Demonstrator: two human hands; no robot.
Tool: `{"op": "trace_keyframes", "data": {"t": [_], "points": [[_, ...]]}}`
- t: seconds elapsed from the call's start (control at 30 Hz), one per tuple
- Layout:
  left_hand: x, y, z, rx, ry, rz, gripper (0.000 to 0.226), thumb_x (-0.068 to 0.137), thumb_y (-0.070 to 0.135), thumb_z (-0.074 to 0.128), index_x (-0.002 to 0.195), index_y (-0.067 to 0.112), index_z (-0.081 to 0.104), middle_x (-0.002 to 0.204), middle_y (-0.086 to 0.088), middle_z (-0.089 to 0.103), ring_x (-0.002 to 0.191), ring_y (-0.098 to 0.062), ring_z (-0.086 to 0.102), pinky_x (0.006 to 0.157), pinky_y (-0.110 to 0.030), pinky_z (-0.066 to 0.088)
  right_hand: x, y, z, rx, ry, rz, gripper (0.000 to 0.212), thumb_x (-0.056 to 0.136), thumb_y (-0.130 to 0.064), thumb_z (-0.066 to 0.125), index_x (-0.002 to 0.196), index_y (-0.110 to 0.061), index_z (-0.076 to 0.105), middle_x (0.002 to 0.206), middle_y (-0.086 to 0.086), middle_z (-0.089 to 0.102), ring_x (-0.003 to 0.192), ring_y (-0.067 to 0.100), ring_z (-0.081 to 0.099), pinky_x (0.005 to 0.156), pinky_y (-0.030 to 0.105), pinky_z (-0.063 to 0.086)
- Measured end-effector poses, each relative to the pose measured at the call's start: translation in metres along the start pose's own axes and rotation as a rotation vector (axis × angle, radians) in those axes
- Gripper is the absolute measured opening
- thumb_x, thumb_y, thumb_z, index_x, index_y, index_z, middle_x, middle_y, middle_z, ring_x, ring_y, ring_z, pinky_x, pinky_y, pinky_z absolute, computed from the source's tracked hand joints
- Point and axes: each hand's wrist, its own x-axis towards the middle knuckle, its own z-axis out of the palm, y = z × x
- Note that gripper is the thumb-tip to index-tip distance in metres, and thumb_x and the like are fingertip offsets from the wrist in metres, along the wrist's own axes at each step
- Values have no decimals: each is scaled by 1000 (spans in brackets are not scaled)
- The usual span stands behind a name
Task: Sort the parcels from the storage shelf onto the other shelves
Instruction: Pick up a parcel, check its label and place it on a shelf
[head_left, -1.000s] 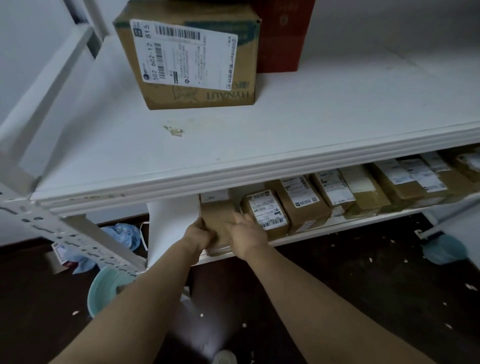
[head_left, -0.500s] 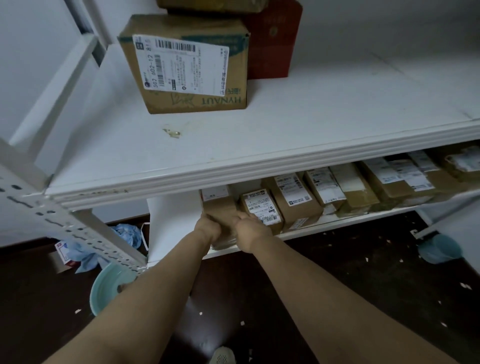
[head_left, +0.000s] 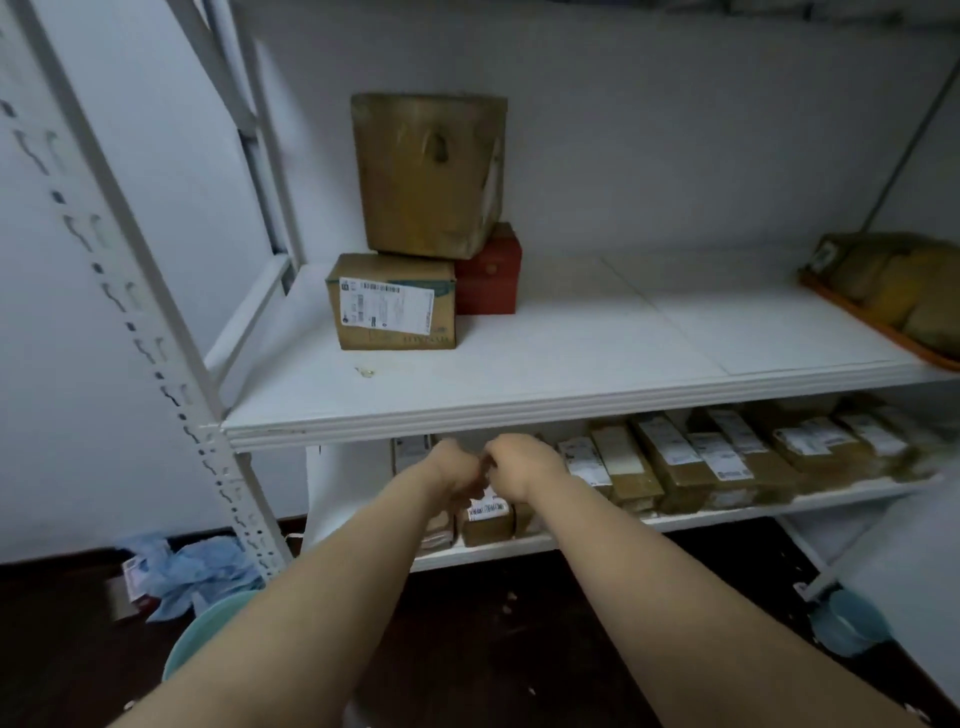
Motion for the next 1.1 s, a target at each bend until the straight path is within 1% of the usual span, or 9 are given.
{"op": "trace_keyframes", "data": {"t": [0.07,0.13,0.27,0.33,0.5,0.63,0.73,0.8,1.1], "points": [[-11,16,-9,-81,60,62,15,86,-1,55,73,1,61,59,-15,59,49,-20,58,62,-35,54,-5,-6,-19,25,73,-14,27,92,-21,50,113,-13,66,116,12,64,109,31,60,84,34,48],[-16,30,-22,-118,146,112,13,85,-4,54,76,-3,64,74,-22,63,66,-28,63,74,-44,57,-8,-14,-35,57,126,-30,29,92,-20,51,116,-17,66,118,9,64,111,29,59,90,35,49],[-22,65,-55,-166,280,189,25,91,-4,48,69,6,55,84,-19,64,63,-22,58,63,-31,52,4,-24,-67,109,209,-62,42,92,-11,47,131,-21,57,134,2,57,122,23,52,99,34,45],[-13,81,-73,-178,341,229,25,89,-6,50,68,8,55,83,-18,63,68,-25,58,68,-34,53,19,-29,-81,156,247,-53,44,92,-11,46,133,-22,55,135,1,55,123,22,51,99,34,46],[24,110,-116,-141,467,288,21,90,0,47,73,12,53,87,-14,60,86,-32,61,79,-38,54,56,-47,-113,337,357,-14,25,90,-11,45,108,-17,61,114,6,63,98,27,57,76,33,46],[56,118,-151,-56,599,268,13,88,3,44,79,4,53,100,-25,62,85,-34,57,73,-31,46,97,-57,-128,495,439,56,35,95,-19,44,129,-14,53,124,7,59,111,28,56,89,37,50],[75,130,-172,-78,690,242,30,87,8,47,112,0,60,115,-21,60,104,-37,58,91,-37,51,119,-57,-140,591,550,145,41,99,-24,42,139,-16,43,134,9,49,117,30,53,91,37,47],[84,150,-184,-127,699,289,43,88,12,47,131,6,53,129,-17,55,114,-36,54,100,-41,47,133,-56,-156,683,648,176,42,100,-28,40,140,-14,41,136,11,47,118,31,52,92,38,46],[118,231,-221,-257,610,449,59,100,44,30,148,10,29,150,-13,35,135,-34,37,110,-43,31,172,-60,-234,1086,776,252,68,97,-54,37,150,-14,25,151,11,31,131,33,41,105,42,37]]}}
